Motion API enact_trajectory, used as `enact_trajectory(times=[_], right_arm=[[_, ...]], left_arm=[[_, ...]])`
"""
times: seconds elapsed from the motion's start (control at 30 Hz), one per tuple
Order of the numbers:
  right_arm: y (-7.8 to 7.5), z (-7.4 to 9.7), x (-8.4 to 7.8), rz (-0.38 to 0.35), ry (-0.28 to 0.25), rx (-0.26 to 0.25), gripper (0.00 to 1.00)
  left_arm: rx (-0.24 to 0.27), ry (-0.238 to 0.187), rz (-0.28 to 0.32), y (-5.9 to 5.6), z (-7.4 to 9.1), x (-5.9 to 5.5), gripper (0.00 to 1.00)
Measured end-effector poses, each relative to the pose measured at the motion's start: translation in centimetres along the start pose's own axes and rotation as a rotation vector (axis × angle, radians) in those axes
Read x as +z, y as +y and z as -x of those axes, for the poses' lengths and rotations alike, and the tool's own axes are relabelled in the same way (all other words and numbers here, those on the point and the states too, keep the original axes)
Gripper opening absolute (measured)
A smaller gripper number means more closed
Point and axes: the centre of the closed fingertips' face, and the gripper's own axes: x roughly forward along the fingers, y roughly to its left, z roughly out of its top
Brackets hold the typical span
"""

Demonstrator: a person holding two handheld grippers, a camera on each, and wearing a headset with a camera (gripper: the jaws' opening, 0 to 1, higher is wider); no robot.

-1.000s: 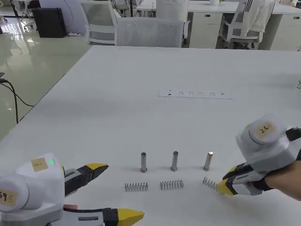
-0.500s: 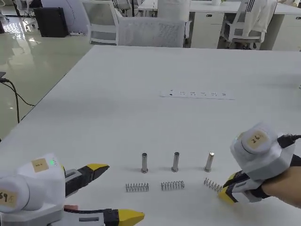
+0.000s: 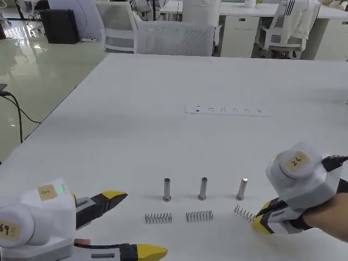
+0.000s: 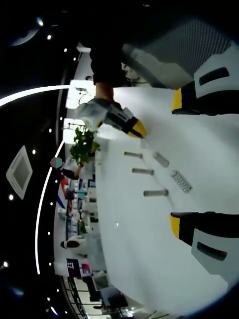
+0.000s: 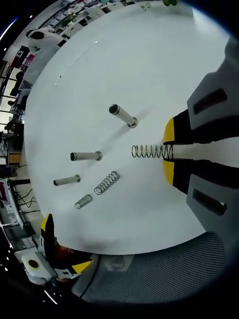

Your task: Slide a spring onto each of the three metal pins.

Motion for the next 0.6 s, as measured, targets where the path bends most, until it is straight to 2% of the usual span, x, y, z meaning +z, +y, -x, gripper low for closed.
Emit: enact_trajectory(times=[0.13,0.3,0.5,0.6], right_arm=[[1.0,0.4,1.0,0.028,-0.011,0.019,0.08],[2.7,0.7,2.5,0.068,-0.029,0.066,0.08],[4.3,0.9,4.3,0.137,-0.043,0.102,0.08],[4.9,1.0,4.9,0.172,-0.045,0.119,0.08]], left_arm=[[-0.009,-0.001,-0.006,-0.1,-0.1,0.0,0.75],[-0.024,0.007,-0.015,-0.4,-0.4,0.0,0.74],[-0.073,0.033,-0.049,-1.6,-1.2,-0.1,0.71],[-0.091,0.030,-0.062,-1.8,-1.5,0.2,0.69]])
